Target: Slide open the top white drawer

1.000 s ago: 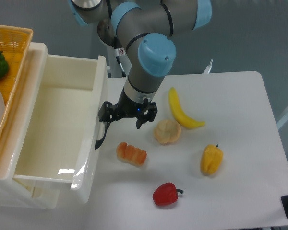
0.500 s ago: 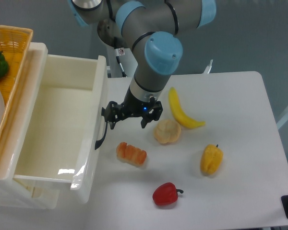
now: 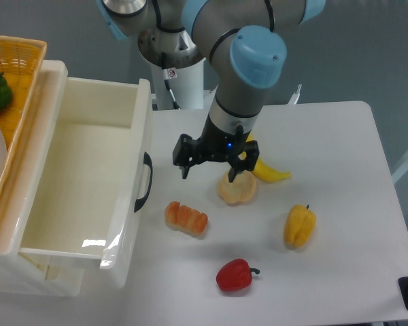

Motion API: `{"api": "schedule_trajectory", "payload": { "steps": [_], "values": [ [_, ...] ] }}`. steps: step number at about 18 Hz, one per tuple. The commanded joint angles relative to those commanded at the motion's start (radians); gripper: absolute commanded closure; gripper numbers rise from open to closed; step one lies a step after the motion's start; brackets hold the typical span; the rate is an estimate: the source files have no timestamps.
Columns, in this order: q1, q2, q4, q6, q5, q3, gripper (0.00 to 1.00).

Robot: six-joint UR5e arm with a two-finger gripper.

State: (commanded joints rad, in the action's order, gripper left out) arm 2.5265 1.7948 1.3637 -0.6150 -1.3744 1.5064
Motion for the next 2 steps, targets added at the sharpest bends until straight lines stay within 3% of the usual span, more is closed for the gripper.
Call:
{"api": "schedule_trajectory", "payload": {
  "steps": [2],
  "values": [
    [0.011, -0.002, 0.000, -0.021, 0.000, 0.000, 0.00]
  ]
}}
